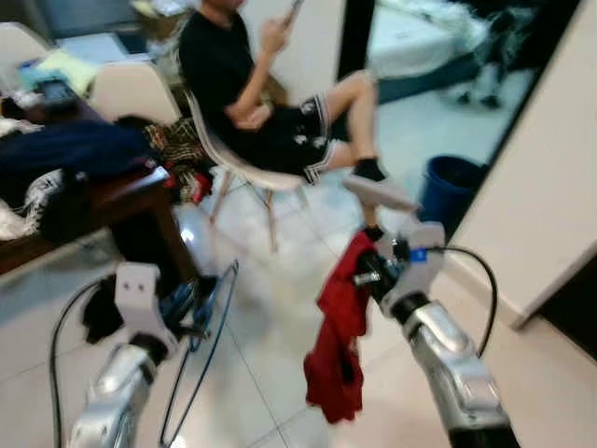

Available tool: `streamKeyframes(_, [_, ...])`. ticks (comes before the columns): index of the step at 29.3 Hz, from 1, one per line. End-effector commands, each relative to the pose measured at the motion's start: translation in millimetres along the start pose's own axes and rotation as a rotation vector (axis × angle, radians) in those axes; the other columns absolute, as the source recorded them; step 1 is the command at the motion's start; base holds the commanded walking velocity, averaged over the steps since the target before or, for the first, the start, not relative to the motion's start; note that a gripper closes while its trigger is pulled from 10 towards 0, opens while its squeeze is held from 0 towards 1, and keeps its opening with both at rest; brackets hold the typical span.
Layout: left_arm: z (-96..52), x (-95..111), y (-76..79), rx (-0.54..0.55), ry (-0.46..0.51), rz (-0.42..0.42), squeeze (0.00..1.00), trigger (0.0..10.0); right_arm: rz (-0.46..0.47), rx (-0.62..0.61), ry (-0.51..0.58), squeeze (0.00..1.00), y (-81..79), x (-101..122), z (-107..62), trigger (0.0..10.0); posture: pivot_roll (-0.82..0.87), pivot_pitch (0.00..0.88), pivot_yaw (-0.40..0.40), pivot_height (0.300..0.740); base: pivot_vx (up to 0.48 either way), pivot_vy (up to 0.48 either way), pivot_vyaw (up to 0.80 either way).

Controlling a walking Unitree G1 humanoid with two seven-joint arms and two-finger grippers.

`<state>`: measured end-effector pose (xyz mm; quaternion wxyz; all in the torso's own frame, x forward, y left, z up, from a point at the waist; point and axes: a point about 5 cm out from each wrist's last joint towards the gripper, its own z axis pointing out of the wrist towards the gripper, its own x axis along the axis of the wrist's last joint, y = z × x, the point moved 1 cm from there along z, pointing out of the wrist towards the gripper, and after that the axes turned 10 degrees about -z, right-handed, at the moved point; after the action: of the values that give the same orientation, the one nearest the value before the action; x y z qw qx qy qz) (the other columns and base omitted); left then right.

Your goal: Hang hanger

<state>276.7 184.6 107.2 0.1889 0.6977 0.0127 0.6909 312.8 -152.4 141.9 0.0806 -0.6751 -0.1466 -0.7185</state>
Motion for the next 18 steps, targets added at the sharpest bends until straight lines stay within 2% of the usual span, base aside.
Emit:
streamKeyframes(1, [-1.7,-1,-1.0,0.005,-0.018,0.015,0.00,10.0,-0.002,0.004,0.017,0.00,-2.1,4,1.8,10.0,0.12,0.089,-0.056,0.740,0.386,0.000,0.58])
streamKeyframes(3, [-1.1,-1,-0.4,0.002,-0.016,0.017,0.00,10.0,-0.005,0.004,0.012,0.00,-2.0,4,2.3,10.0,0.12,0.089,-0.056,0.740,0.382,0.000,0.42])
streamKeyframes(18, [1.4,-1,13.4,-0.054,-0.025,0.034,0.00,10.0,-0.030,-0.001,-0.020,0.00,-1.1,1,7.0,10.0,0.13,0.080,-0.061,0.740,0.384,0.000,0.00])
